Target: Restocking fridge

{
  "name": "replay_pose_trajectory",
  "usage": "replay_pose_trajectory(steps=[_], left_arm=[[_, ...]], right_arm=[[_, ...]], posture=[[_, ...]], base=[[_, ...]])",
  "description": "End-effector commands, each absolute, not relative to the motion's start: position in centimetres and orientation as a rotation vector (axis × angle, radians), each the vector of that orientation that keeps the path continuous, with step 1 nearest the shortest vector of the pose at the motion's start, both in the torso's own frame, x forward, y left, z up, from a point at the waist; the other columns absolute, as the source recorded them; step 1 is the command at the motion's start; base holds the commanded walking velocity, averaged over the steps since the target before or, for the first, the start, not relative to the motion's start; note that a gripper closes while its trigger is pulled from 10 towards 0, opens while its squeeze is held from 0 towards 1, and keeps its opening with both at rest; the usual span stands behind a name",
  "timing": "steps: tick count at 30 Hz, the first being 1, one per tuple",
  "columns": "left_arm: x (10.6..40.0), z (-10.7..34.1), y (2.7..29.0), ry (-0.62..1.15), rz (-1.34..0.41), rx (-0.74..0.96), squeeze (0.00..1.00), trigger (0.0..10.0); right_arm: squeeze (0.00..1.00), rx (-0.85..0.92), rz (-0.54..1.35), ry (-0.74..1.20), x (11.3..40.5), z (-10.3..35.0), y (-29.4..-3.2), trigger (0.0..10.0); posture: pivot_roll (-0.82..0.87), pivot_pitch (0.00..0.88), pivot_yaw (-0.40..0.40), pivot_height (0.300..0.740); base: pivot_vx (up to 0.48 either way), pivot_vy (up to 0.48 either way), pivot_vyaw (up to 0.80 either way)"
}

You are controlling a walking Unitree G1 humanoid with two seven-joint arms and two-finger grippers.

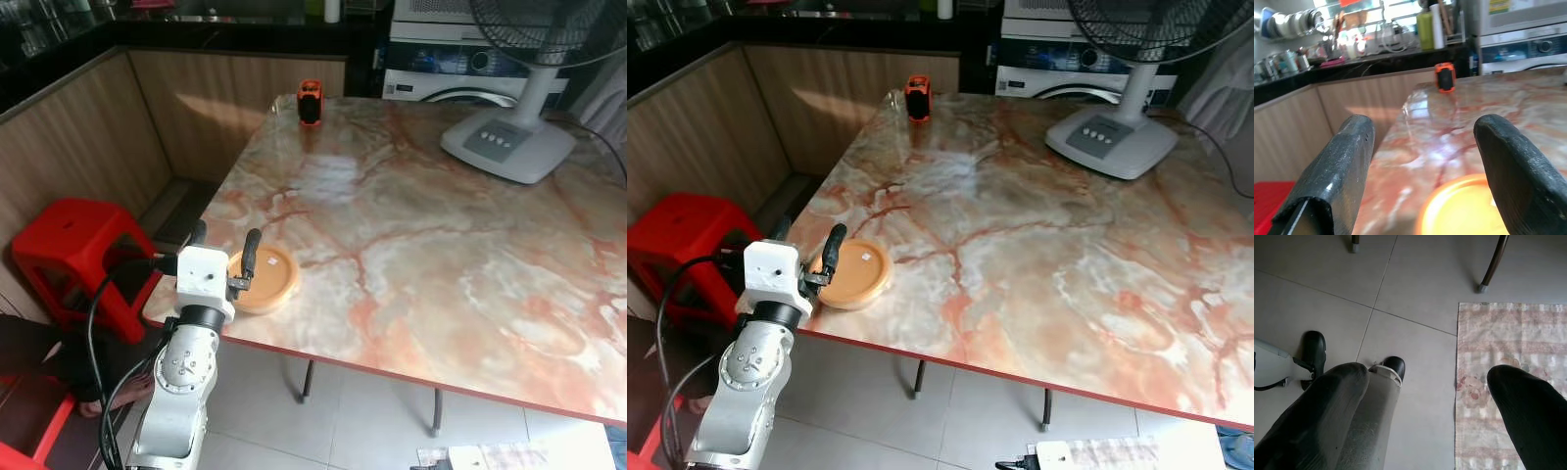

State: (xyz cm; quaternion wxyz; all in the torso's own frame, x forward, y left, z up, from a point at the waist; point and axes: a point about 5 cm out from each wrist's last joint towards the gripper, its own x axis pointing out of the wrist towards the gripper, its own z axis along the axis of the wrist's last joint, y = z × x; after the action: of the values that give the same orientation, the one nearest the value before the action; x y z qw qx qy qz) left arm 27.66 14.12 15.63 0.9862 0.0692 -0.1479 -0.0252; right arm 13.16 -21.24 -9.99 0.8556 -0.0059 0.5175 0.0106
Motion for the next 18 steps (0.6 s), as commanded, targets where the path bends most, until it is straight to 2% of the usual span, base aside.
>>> replay_pose_trajectory(steps=[1,6,10,14,18], left_arm=[[27.7,15.9,14.6,-0.300,-0.029,0.134,0.00,10.0],[27.7,15.9,14.6,-0.298,-0.024,0.130,0.00,10.0],[27.8,15.7,14.9,-0.267,-0.007,0.037,0.00,10.0],[28.1,15.5,15.5,-0.220,0.019,-0.162,0.00,10.0],[28.2,15.5,16.0,-0.218,0.045,-0.223,0.00,10.0]], right_arm=[[0.00,-0.006,0.023,1.096,12.9,-10.1,-21.0,10.0],[0.00,-0.005,0.022,1.096,12.9,-10.1,-21.1,10.0],[0.00,-0.009,0.025,1.097,12.9,-10.1,-21.1,10.0],[0.00,-0.010,0.028,1.096,12.9,-10.1,-21.1,10.0],[0.00,-0.010,0.029,1.096,12.9,-10.1,-21.1,10.0]], posture=[[0.01,0.032,0.001,0.740],[0.01,0.033,-0.001,0.740],[0.01,0.034,-0.003,0.740],[0.01,0.034,-0.003,0.740],[0.01,0.033,-0.003,0.740]], base=[[0.000,0.352,0.00],[0.000,0.349,0.00],[0.000,0.000,0.00],[0.000,0.000,0.00],[0.000,0.000,0.00]])
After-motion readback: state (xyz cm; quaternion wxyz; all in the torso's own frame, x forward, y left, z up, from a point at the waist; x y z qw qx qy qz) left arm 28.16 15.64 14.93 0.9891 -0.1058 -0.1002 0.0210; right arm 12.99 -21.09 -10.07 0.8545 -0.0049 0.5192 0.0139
